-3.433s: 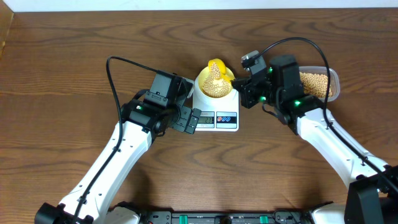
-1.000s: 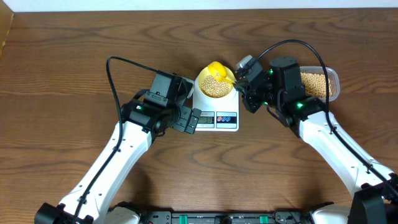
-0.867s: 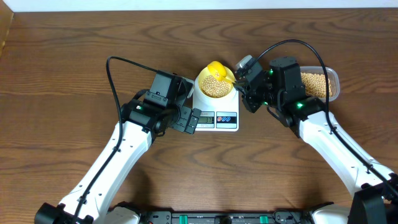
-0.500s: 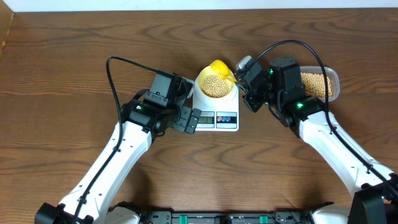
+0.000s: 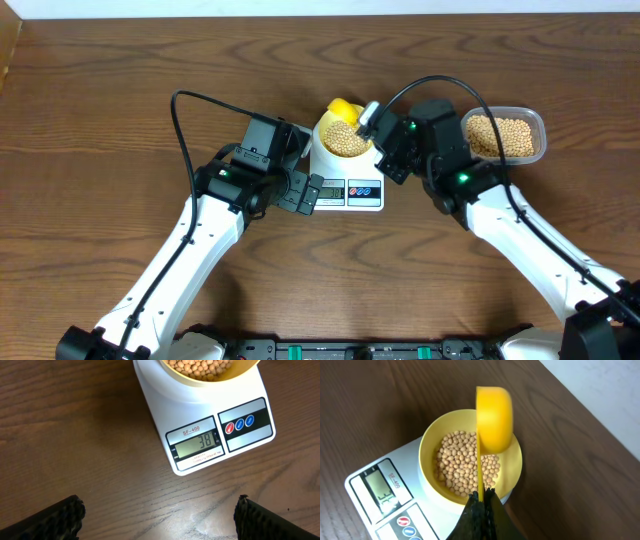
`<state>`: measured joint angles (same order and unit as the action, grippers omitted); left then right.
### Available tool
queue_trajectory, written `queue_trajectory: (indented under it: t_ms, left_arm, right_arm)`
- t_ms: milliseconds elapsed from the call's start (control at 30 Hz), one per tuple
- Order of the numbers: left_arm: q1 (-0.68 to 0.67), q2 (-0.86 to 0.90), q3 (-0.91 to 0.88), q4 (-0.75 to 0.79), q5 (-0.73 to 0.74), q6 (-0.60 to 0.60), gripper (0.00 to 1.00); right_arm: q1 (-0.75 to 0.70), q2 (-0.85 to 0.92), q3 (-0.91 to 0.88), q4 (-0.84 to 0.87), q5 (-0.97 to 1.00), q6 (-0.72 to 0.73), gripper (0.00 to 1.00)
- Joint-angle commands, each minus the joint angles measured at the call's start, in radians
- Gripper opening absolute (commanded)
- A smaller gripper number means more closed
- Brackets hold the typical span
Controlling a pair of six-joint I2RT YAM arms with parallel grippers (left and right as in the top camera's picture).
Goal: Scoop item into bowl and weigh 50g on scale
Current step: 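Move the empty scoop with the right gripper back into the tub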
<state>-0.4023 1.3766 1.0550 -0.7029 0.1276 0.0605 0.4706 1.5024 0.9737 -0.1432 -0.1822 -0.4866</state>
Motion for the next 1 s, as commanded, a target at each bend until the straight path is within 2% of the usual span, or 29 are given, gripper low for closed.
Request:
queue_trajectory:
  t_ms: [0, 167, 433, 600, 767, 967]
  left_arm:
    - [-0.002, -0.003, 0.000, -0.002, -0.005, 0.014, 0.98]
    - [-0.002, -0.003, 0.000, -0.002, -0.005, 0.014, 0.98]
    - [-0.002, -0.003, 0.000, -0.002, -0.005, 0.014, 0.98]
    - [-0.002, -0.003, 0.000, -0.002, -0.005, 0.014, 0.98]
    - [-0.002, -0.003, 0.000, -0.002, -0.005, 0.014, 0.98]
    - [-0.002, -0.003, 0.000, -0.002, -0.005, 0.014, 0.98]
  right_arm:
    - [0.009, -0.027, 0.006, 0.006, 0.048, 0.053, 0.01]
    - [0.009, -0.055, 0.006, 0.031, 0.048, 0.266, 0.01]
    - [-0.067, -0.182, 0.006, 0.066, 0.049, 0.429, 0.01]
    - [-0.225, -0.229, 0.006, 0.033, 0.050, 0.515, 0.01]
    - [-0.448, -0.230, 0.006, -0.100, 0.049, 0.638, 0.01]
    - [-0.602, -0.230, 0.006, -0.285, 0.092, 0.650, 0.02]
